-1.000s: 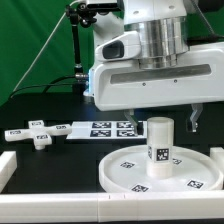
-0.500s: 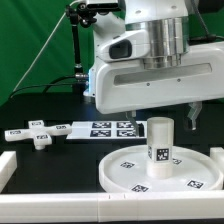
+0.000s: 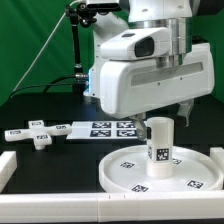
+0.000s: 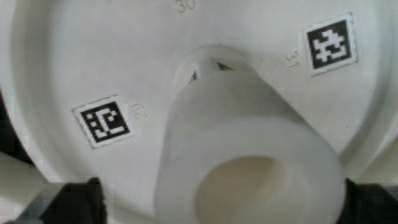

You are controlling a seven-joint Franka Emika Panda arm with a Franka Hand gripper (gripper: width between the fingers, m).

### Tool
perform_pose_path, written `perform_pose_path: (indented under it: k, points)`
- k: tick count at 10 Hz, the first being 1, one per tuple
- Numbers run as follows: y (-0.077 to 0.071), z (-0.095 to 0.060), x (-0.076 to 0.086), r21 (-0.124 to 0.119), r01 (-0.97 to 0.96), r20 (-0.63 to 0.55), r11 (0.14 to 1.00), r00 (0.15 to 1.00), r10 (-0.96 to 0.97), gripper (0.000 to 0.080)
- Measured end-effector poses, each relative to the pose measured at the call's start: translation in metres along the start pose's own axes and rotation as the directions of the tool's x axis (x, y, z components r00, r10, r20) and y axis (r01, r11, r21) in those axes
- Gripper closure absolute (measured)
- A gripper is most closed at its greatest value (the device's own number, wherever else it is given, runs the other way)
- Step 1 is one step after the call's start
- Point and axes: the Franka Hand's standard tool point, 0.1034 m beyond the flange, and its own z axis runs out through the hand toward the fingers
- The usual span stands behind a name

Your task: Assemble round table

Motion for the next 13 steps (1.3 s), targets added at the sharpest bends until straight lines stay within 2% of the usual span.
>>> perform_pose_path:
  k: [5, 10, 11, 12, 13]
  points:
    - [0.001, 0.0019, -0.0042, -0.011, 0.284, 0.027, 0.959, 0.959, -0.284, 0.0151]
    - [-0.0033, 0.0047, -0.0062, -0.006, 0.299, 0.033, 0.954, 0.954, -0.298, 0.0151]
    - [-0.0032, 0.0047, -0.0063, -0.006, 0.298, 0.033, 0.954, 0.954, -0.298, 0.028]
    - [-0.0023, 0.0046, -0.0068, -0.007, 0.289, 0.033, 0.957, 0.957, -0.289, 0.028]
    - [-0.0022, 0.0046, -0.0068, -0.007, 0.273, 0.033, 0.962, 0.962, -0.272, 0.0396]
